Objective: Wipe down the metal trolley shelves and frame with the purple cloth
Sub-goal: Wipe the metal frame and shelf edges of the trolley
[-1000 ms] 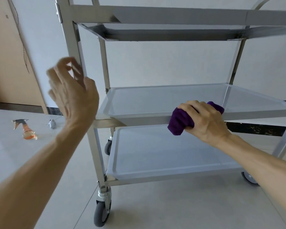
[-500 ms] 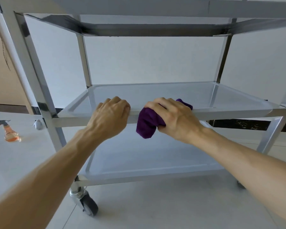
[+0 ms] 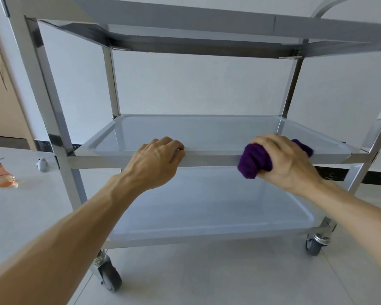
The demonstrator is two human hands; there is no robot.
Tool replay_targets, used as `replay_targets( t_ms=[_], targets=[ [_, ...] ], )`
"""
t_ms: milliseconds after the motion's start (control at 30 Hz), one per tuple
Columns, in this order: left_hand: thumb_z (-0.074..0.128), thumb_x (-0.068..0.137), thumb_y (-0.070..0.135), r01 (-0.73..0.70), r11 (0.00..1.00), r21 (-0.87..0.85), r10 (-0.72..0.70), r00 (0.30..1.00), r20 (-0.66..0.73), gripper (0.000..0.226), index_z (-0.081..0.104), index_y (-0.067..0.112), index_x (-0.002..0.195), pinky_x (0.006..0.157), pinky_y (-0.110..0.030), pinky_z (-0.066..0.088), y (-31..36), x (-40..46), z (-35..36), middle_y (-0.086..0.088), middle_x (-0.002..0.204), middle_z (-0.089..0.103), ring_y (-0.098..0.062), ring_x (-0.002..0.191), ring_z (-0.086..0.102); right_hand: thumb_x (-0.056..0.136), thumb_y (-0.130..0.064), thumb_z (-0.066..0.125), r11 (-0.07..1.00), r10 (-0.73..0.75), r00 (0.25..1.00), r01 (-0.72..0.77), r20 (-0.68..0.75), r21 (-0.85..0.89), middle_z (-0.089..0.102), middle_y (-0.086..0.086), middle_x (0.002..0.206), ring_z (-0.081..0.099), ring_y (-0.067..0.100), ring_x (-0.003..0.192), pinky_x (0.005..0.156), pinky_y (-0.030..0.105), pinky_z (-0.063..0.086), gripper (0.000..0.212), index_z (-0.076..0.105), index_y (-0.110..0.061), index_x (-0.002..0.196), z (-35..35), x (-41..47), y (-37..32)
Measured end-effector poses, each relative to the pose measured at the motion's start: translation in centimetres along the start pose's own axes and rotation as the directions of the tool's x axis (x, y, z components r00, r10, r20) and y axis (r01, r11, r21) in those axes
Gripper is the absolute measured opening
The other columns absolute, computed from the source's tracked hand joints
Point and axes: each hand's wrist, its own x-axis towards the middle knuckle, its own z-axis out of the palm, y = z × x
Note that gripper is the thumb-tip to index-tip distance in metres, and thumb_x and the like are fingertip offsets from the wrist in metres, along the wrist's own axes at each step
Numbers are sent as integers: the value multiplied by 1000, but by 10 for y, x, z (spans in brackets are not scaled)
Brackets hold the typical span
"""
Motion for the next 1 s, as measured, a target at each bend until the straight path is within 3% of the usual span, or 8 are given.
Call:
replay_targets(
  t_ms=[133, 267, 367, 467, 600, 700, 833, 1000],
  targets=[
    [34, 104, 35, 10, 1000, 3, -10, 1000, -17, 34, 58, 24, 124, 97, -38, 42, -2, -1, 3, 4, 127, 60, -22, 112, 54, 69, -28, 80, 997, -79, 997, 79, -10, 14, 61, 9, 118, 61, 37, 95, 79, 48, 50, 62, 60, -15, 126, 19, 32, -64],
    [33, 103, 31, 22, 1000, -17, -22, 1000, -13, 34, 60, 25, 124, 98, -38, 42, -5, 0, 2, 5, 128, 60, -22, 114, 54, 75, -25, 72, 989, -146, 987, 145, 73, 21, 53, 1, 125, 56, 29, 102, 80, 46, 49, 64, 48, -24, 134, 32, 53, -105],
    [37, 103, 35, 32, 998, -45, -32, 999, -7, 33, 60, 27, 125, 99, -39, 43, -10, 0, -1, 6, 129, 60, -21, 115, 55, 73, -19, 73, 984, -168, 980, 161, 104, 73, 53, -3, 125, 57, 26, 104, 79, 42, 50, 67, 48, -28, 135, 23, 50, -88],
    [38, 103, 40, 38, 997, -68, -39, 999, -7, 33, 60, 29, 125, 98, -38, 43, -13, 0, -1, 9, 128, 60, -19, 115, 54, 67, -16, 76, 984, -126, 981, 105, 150, 142, 55, -6, 128, 57, 24, 112, 87, 39, 49, 71, 51, -30, 132, 6, 33, -42],
    [38, 103, 38, 19, 996, -87, -22, 999, -29, 32, 60, 29, 125, 95, -34, 42, -14, -1, 1, 11, 127, 61, -16, 115, 55, 66, -18, 83, 989, 100, 975, -119, 196, 85, 56, -9, 127, 57, 20, 115, 87, 36, 46, 75, 48, -38, 129, -20, -1, 25],
    [37, 104, 37, 12, 994, -104, -16, 999, -36, 32, 60, 31, 126, 94, -32, 41, -15, -3, 2, 13, 128, 61, -15, 115, 55, 65, -18, 87, 974, 218, 966, -225, 140, 30, 58, -6, 124, 58, 24, 108, 82, 34, 40, 72, 51, -34, 125, -24, -13, 42],
    [36, 103, 40, 40, 993, -112, -46, 998, -46, 33, 61, 36, 125, 86, -30, 40, -21, -6, -1, 17, 127, 61, -14, 112, 56, 65, -8, 84, 994, 111, 992, -111, 64, -5, 62, 5, 115, 59, 37, 97, 82, 53, 48, 62, 61, -16, 121, -12, -9, 26],
    [39, 101, 45, 102, 995, -22, -104, 987, -122, 30, 65, 33, 109, 71, -32, 40, -32, -11, -7, 13, 109, 66, -19, 95, 60, 68, -10, 82, 1000, 7, 1000, -7, 9, -23, 62, 7, 111, 60, 37, 91, 79, 54, 48, 55, 63, -12, 120, -3, -3, 7]
  ],
)
